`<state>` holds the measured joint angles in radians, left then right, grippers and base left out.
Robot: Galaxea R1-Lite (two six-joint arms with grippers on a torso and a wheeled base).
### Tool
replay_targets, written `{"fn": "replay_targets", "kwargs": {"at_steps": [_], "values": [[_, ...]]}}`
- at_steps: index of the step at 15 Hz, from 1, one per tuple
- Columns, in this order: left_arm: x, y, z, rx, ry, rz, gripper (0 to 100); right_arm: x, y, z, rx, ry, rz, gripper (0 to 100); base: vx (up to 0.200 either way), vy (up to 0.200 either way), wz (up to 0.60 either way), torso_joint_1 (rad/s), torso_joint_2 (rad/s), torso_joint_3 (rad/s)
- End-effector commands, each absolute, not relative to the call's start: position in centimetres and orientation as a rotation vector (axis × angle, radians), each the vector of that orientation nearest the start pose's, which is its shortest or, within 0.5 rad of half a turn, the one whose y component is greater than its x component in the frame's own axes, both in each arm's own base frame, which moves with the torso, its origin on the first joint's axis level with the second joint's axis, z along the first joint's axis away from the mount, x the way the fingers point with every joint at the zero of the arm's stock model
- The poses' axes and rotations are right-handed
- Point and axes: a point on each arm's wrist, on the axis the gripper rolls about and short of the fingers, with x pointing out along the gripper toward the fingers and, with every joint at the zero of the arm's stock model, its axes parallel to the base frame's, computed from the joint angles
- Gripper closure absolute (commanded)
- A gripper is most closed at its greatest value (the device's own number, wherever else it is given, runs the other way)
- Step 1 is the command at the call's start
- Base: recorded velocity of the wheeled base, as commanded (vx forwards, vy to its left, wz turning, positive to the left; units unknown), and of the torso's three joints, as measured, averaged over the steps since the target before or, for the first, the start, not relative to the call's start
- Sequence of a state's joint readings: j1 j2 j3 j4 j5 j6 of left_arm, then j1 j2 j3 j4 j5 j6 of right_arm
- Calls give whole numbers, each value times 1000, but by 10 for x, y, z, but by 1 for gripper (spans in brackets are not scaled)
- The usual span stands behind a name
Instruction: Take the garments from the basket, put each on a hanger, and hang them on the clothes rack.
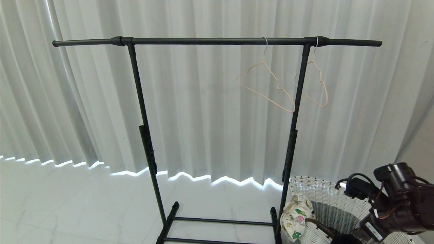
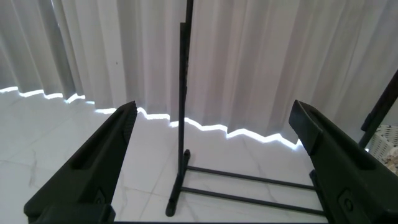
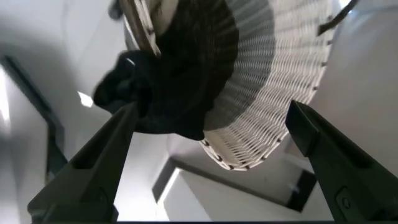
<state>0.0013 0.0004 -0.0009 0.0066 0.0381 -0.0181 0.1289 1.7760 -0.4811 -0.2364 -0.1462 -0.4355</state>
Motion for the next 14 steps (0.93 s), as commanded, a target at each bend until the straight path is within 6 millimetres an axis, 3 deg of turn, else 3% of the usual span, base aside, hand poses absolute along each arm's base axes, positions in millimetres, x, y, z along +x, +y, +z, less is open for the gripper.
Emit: {"fn": "replay_targets", "kwargs": {"at_steps": [1,5,8,14], "values": [[-23,1,75,-18,7,40,0,240,29,14,-573,1189,238,0,0,0,0,0,0,0],[-23,1,75,-18,6,41,0,246,29,-8,-586,1229,222,0,0,0,0,0,0,0],[-23,1,75,-17,6,41,0,260,30,-25,-583,1145,201,0,0,0,0,0,0,0],[-23,1,75,19,8,34,0,260,29,-27,-584,1150,195,0,0,0,0,0,0,0]]}}
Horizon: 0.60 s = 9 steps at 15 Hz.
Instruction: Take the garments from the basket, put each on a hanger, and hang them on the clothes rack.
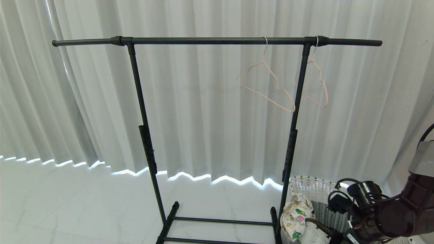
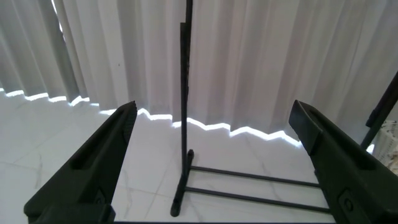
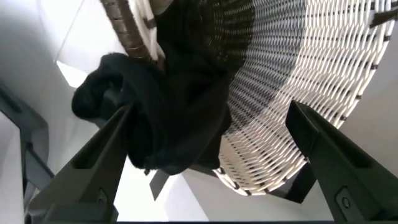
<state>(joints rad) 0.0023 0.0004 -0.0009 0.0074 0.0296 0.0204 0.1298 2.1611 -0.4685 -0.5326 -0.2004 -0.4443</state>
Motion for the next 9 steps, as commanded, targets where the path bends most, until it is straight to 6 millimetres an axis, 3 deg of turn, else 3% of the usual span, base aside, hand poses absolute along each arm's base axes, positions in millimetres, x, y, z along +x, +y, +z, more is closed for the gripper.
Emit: {"fn": "replay_targets", "kwargs": {"at_steps": [1,2,3,7,9], "values": [[-23,1,75,32,10,31,0,261,29,-27,-586,1142,186,0,0,0,0,0,0,0],[-23,1,75,34,10,29,0,262,27,-27,-581,1130,178,0,0,0,0,0,0,0],[-23,1,75,34,8,31,0,264,25,-27,-575,1121,167,100,0,0,0,0,0,0],[-23,1,75,26,6,28,0,260,21,-24,-572,1121,148,100,0,0,0,0,0,0],[-23,1,75,23,6,29,0,252,21,-10,-564,1080,141,100,0,0,0,0,0,0]]}}
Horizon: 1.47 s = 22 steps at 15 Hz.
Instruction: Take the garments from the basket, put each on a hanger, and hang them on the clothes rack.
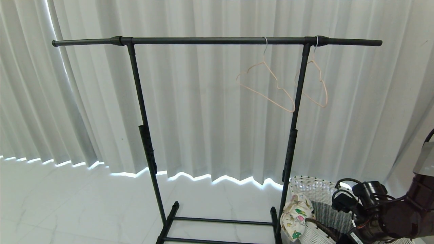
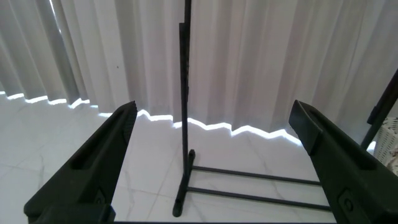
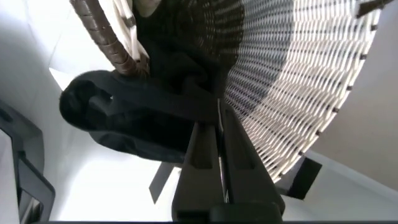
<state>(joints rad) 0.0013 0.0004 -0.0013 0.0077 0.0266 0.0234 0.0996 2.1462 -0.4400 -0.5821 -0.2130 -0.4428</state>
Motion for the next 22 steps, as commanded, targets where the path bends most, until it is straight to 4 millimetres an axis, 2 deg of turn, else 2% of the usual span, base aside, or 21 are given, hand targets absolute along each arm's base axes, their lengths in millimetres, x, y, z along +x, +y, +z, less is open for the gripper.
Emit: {"fn": "replay_targets", "kwargs": {"at_steps": [1,3,4,5,6,9,11,12,13,16,19,22], "values": [[-23,1,75,23,6,29,0,250,21,4,-558,1033,134,100,0,0,0,0,0,0],[-23,1,75,23,6,29,0,242,20,37,-544,926,111,100,0,0,0,0,0,0],[-23,1,75,23,6,29,0,232,21,61,-542,876,107,100,0,0,0,0,0,0],[-23,1,75,23,6,29,0,225,21,75,-542,856,105,100,0,0,0,0,0,0],[-23,1,75,25,6,29,0,206,22,116,-540,793,108,100,0,0,0,0,0,0],[-23,1,75,28,8,29,0,157,28,205,-512,648,140,100,0,0,0,0,0,0],[-23,1,75,28,8,28,0,123,32,255,-494,584,198,100,0,0,0,0,0,0],[-23,1,75,28,8,28,0,112,33,272,-501,559,229,100,0,0,0,0,0,0],[-23,1,75,26,6,28,0,106,34,285,-504,525,254,100,-200,0,0,2,7,-2],[-23,1,75,28,8,28,0,102,40,301,-509,453,295,100,-200,0,0,-1,2,1],[-23,1,75,28,8,28,0,102,45,301,-521,449,333,100,-133,0,0,-2,-2,5],[-23,1,75,23,6,28,0,116,58,298,-534,472,389,100,0,0,0,0,0,0]]}}
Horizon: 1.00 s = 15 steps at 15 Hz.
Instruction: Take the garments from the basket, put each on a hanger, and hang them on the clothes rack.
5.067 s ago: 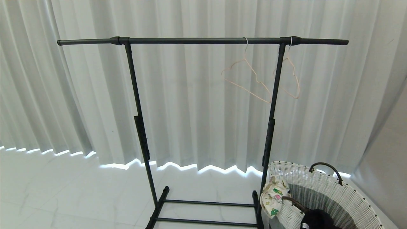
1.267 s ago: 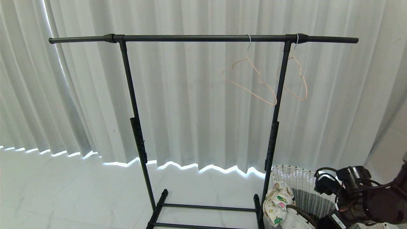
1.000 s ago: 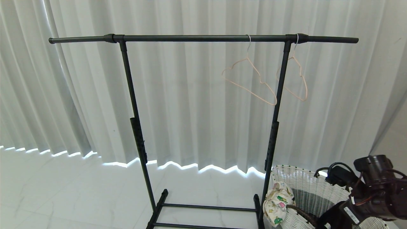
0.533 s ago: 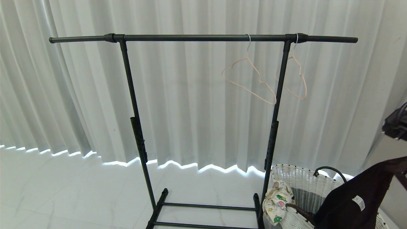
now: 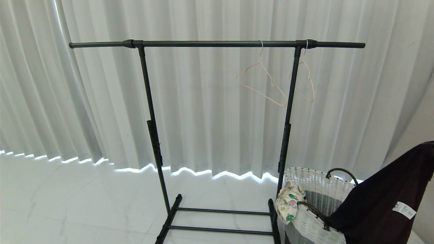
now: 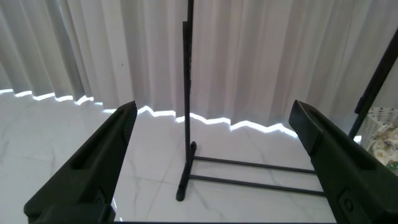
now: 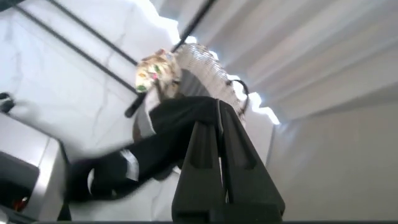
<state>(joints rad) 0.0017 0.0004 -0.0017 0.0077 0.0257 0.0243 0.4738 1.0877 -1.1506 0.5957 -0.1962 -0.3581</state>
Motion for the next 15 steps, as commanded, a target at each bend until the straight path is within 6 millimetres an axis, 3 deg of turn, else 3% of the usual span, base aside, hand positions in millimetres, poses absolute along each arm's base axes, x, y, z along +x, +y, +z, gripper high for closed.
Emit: {"fn": "replay_targets", "kwargs": {"at_steps": [1,7,12,15], "values": [[-23,1,75,25,6,28,0,120,64,297,-543,469,416,100,0,0,0,0,0,0],[-23,1,75,69,9,27,0,137,97,284,-545,513,620,100,0,0,0,0,0,0],[-23,1,75,55,5,27,0,140,144,271,-432,551,789,100,0,0,0,0,0,0],[-23,1,75,-28,2,46,0,142,154,264,-440,584,840,100,0,0,0,0,0,0]]}}
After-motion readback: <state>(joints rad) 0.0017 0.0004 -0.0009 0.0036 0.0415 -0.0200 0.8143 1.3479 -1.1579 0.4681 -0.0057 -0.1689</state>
